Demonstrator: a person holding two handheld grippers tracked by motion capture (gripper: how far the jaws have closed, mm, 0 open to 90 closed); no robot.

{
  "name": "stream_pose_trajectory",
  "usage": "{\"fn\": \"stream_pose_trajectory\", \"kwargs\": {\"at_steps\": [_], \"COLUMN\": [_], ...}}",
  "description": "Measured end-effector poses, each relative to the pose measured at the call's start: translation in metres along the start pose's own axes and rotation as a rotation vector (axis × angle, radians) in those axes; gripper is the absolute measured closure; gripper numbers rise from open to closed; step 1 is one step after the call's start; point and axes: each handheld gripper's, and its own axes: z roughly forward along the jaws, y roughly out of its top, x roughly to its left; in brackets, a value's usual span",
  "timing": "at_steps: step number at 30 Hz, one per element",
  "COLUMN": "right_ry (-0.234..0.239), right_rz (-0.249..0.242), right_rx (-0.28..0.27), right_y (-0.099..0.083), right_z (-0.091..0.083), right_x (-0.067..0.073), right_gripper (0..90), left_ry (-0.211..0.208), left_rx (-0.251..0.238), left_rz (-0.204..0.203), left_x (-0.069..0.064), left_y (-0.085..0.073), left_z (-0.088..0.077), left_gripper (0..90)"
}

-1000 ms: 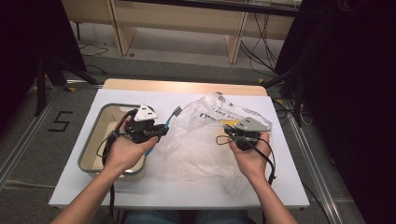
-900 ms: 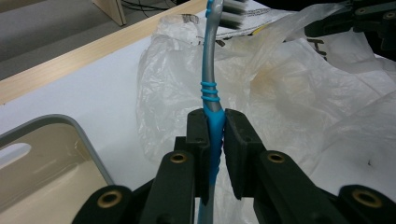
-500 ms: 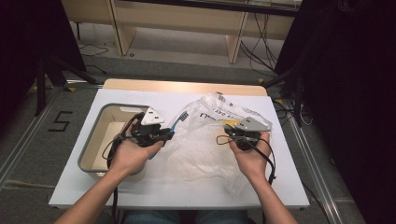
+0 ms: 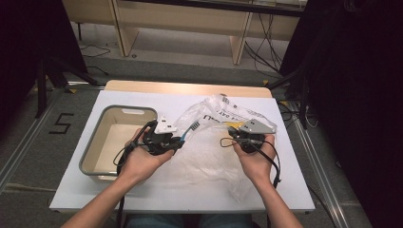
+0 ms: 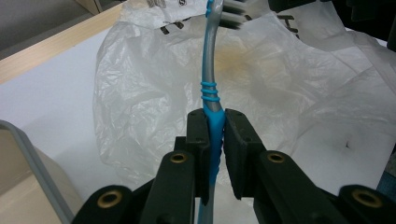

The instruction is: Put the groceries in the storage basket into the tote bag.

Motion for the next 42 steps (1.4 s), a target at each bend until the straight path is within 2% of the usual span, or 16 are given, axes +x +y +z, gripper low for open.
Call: {"fn": "stream_pose_trajectory", "kwargs": {"at_steps": [9, 27, 42], "right_ry": [0.0, 0.0, 0.003], "right_rz": [-0.001, 0.002, -0.002], "right_rx": [-0.003, -0.004, -0.009], "right_y": [0.0, 0.001, 0.002], "right_z": [0.0, -0.001, -0.002], "right_x": [0.0, -0.001, 0.0], "right_gripper": [90.0, 90.0, 90.0], "left_ry": [-0.014, -0.049, -0.039], "left_rx": [0.016, 0.098, 0.141], "left_rz": [0.02, 0.061, 0.078], "left_x": [-0.009, -0.027, -0.032], "left_y": [-0.001, -0.006, -0.006], "left_z": [0.007, 0.033, 0.054], "left_gripper": [80.3, 80.3, 80.3]}}
